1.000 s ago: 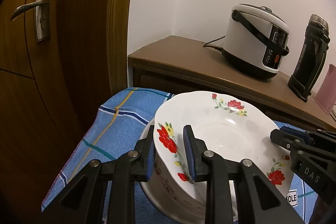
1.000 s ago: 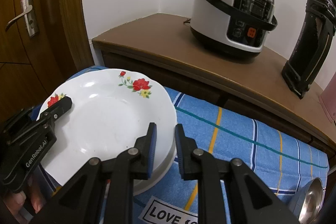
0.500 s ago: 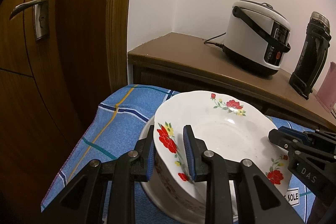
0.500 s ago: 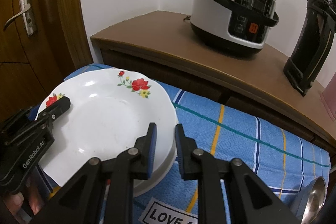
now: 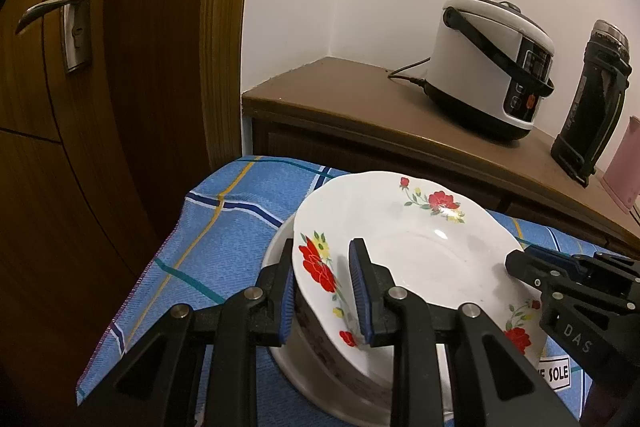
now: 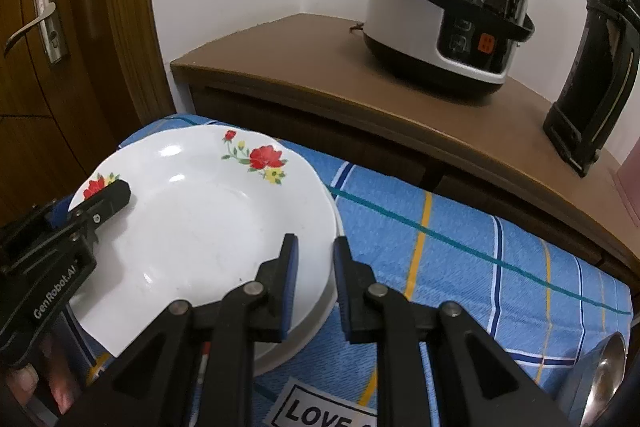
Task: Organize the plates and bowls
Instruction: 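Lower the red-floral plate onto the pink-floral plate with both grippers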
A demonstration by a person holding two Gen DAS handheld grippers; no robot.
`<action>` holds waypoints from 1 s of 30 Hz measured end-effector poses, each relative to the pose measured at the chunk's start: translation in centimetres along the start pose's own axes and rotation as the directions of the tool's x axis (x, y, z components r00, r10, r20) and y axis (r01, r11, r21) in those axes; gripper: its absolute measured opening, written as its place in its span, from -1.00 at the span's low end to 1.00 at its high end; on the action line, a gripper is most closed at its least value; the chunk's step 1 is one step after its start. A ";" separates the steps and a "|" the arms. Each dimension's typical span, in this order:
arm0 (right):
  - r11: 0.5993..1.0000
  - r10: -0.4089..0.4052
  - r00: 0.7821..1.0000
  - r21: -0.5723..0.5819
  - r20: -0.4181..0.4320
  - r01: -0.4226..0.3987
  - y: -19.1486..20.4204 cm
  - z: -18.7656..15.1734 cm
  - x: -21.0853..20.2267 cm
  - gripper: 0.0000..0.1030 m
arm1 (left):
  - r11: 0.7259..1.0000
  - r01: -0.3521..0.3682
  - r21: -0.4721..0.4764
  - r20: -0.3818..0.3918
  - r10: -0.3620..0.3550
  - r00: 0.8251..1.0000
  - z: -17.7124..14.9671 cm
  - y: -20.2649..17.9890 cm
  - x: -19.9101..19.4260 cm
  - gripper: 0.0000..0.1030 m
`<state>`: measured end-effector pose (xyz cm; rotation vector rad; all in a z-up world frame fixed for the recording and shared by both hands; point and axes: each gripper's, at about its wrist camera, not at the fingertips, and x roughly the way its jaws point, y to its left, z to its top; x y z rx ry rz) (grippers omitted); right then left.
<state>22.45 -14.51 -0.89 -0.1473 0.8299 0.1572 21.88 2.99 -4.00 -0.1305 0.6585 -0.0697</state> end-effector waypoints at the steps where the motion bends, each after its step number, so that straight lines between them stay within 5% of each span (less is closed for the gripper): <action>1: 1.000 0.000 1.000 0.000 -0.001 0.000 0.0 0.0 0.1 -0.65 | 1.000 0.001 0.000 -0.003 -0.001 1.000 0.0 0.0 0.0 -0.47; 30: 0.998 -0.048 0.999 -0.036 0.002 0.048 1.2 0.0 -0.3 -0.65 | 0.999 0.044 0.006 -0.051 -0.044 0.998 -0.3 0.1 0.1 -0.47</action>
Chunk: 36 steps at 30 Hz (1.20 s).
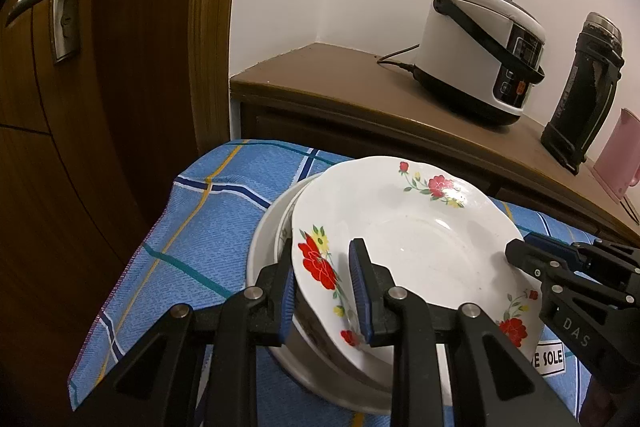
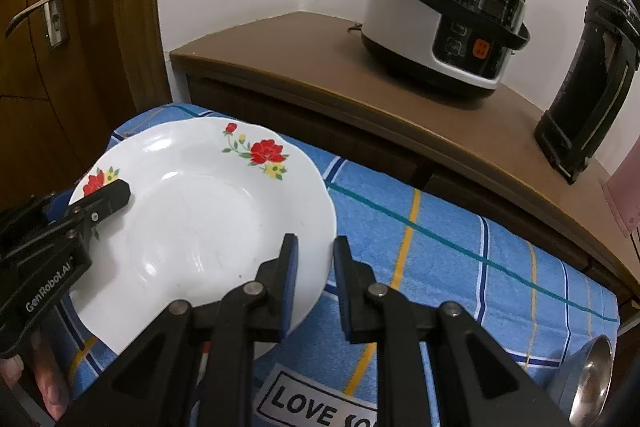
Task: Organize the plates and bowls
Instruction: 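Lower the red-floral plate onto the pink-floral plate with both grippers, then open both grippers and withdraw from the plate stack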
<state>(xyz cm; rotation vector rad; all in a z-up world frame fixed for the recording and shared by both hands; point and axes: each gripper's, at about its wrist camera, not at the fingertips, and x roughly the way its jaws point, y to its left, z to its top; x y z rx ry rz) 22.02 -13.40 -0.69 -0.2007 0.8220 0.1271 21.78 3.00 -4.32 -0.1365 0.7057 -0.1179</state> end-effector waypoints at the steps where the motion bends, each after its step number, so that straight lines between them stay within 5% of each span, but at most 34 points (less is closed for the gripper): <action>1: 1.000 -0.001 1.000 0.000 0.000 0.001 0.0 0.0 0.0 -0.65 | 1.000 -0.001 0.000 0.000 0.001 1.000 0.0 0.0 0.0 -0.47; 15: 1.000 -0.006 1.000 0.000 0.009 0.006 0.1 -0.1 -0.1 -0.65 | 1.000 0.002 0.004 0.000 -0.002 1.000 -0.1 -0.1 -0.1 -0.41; 24: 1.000 0.011 1.000 0.005 0.005 -0.011 0.4 -0.6 0.1 -0.41 | 1.000 0.015 -0.014 -0.003 -0.015 1.000 -0.1 0.1 -0.2 -0.40; 26: 1.000 0.003 1.000 0.010 0.010 -0.003 0.3 -0.7 0.1 -0.15 | 1.000 0.011 -0.009 -0.006 -0.011 1.000 -0.1 0.0 -0.3 -0.39; 30: 1.000 -0.018 1.000 0.022 0.010 0.018 -0.1 -0.8 0.2 -0.09 | 0.999 0.038 -0.007 -0.005 -0.038 0.999 0.0 -0.1 -0.4 -0.15; 32: 1.000 -0.018 1.000 0.022 0.009 0.018 -0.1 -0.8 0.3 -0.02 | 0.998 -0.031 0.058 0.019 0.030 0.999 -0.3 -1.2 -0.5 -0.14; 34: 1.000 -0.017 1.000 0.020 0.010 0.016 -0.1 -0.8 0.3 0.00 | 0.961 -0.207 0.182 0.103 0.190 0.976 -0.7 -3.8 -1.2 0.06; 36: 0.999 -0.028 1.000 0.018 0.011 0.028 0.0 -0.8 0.2 0.09 | 0.943 -0.228 0.241 0.184 0.186 0.965 -1.3 -5.2 -2.3 0.45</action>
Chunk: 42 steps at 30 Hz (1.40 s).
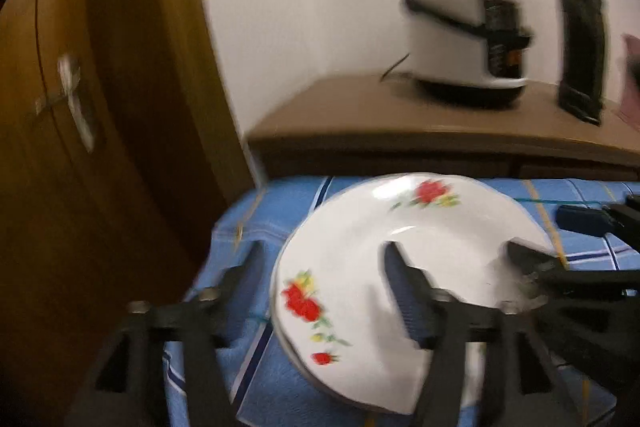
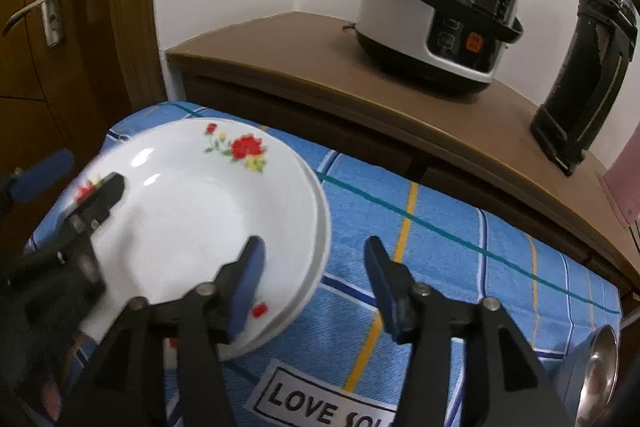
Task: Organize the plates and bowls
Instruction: 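Open both grippers and withdraw from the plate stack, then move both grippers to the rim of the pink bowl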
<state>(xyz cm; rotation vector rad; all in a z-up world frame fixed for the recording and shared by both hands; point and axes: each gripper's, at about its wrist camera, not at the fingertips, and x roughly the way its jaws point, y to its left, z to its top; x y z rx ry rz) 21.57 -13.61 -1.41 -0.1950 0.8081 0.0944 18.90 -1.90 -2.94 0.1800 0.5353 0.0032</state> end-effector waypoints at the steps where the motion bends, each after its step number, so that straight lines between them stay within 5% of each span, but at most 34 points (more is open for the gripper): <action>1: 1.000 -0.004 1.000 -0.002 0.003 0.004 0.0 0.0 0.0 0.10 | 1.000 -0.002 0.006 0.017 0.002 1.000 0.0 -0.1 -0.3 0.48; 16: 0.999 0.024 0.997 0.042 0.069 -0.027 -1.0 -1.2 -4.7 0.22 | 0.993 0.028 -0.113 -0.021 -0.030 0.999 0.1 2.4 0.6 0.49; 29: 0.996 0.067 0.981 0.053 0.180 -0.078 -4.7 -6.4 -14.9 0.30 | 0.989 0.004 -0.145 -0.010 -0.006 1.000 0.2 2.8 0.3 0.49; 35: 0.994 0.017 0.984 0.105 0.177 -0.036 -9.1 -10.6 -17.9 0.35 | 0.974 0.027 -0.223 -0.031 -0.035 0.999 -1.2 3.6 -3.1 0.49; 42: 0.986 -0.039 0.990 0.168 0.138 0.015 -13.1 -14.8 -19.3 0.35 | 0.980 0.119 -0.159 -0.071 -0.132 0.989 -3.2 0.5 -8.1 0.49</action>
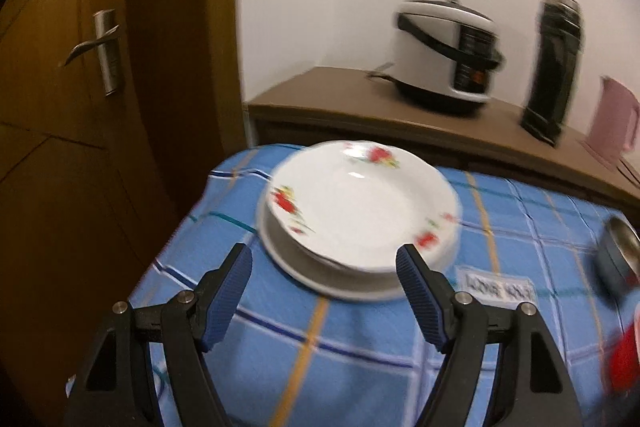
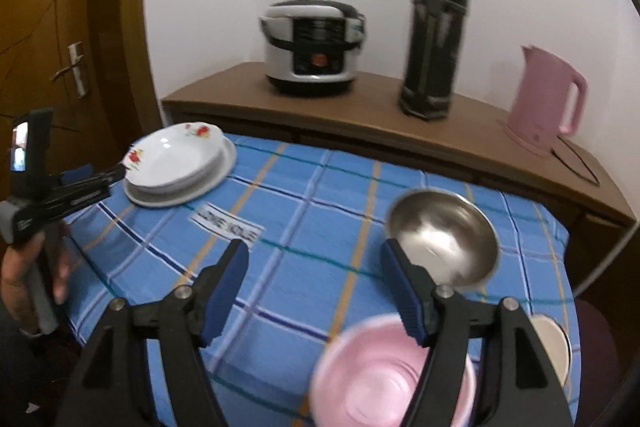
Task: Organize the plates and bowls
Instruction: 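Move both grippers to the rim of the pink bowl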
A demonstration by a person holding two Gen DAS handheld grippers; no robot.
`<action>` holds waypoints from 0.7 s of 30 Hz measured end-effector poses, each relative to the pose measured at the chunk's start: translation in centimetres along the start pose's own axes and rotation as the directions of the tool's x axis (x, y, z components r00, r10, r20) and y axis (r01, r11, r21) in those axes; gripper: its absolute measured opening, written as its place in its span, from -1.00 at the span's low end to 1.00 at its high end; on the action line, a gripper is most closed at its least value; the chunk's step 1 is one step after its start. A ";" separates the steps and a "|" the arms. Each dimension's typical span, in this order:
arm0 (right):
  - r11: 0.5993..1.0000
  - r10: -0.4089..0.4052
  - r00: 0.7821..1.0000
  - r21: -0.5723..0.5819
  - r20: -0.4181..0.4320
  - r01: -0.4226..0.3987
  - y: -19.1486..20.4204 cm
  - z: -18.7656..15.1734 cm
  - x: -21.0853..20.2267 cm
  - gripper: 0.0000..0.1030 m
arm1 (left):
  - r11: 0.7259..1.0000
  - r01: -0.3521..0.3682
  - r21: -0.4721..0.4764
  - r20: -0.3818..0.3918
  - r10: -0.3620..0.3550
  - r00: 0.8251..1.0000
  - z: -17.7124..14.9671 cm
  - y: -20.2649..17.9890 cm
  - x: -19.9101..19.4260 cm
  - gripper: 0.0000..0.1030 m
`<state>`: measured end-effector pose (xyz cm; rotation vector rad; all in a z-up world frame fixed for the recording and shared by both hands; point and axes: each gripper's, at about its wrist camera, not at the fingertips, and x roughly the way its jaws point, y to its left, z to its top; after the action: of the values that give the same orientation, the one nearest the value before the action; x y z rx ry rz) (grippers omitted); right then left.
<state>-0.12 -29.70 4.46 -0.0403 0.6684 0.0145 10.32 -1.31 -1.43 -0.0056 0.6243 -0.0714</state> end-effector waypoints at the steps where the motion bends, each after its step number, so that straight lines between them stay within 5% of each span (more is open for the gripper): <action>1: 1.000 -0.010 1.000 0.008 -0.003 0.010 -0.6 -0.3 -0.2 0.35 | 1.000 0.011 0.014 -0.003 -0.011 1.000 -0.1 -0.6 -0.4 0.49; 9: 0.995 -0.081 0.997 0.062 0.005 0.080 -4.0 -2.3 -3.0 0.35 | 0.977 0.169 0.134 -0.021 -0.167 0.986 -1.4 -7.6 -4.0 0.49; 18: 0.988 -0.113 0.993 0.104 -0.034 0.116 -6.8 -5.5 -4.3 0.29 | 0.910 0.347 0.226 -0.099 -0.333 0.938 -3.2 -13.9 -7.1 0.48; 21: 0.986 -0.117 0.991 0.112 -0.060 0.124 -7.6 -6.6 -4.2 0.09 | 0.892 0.388 0.234 -0.131 -0.366 0.921 -3.5 -15.4 -7.5 0.48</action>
<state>-7.29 -37.57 2.16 0.0304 0.7184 -0.1423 1.20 -16.08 0.51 0.1279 0.6875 -0.5335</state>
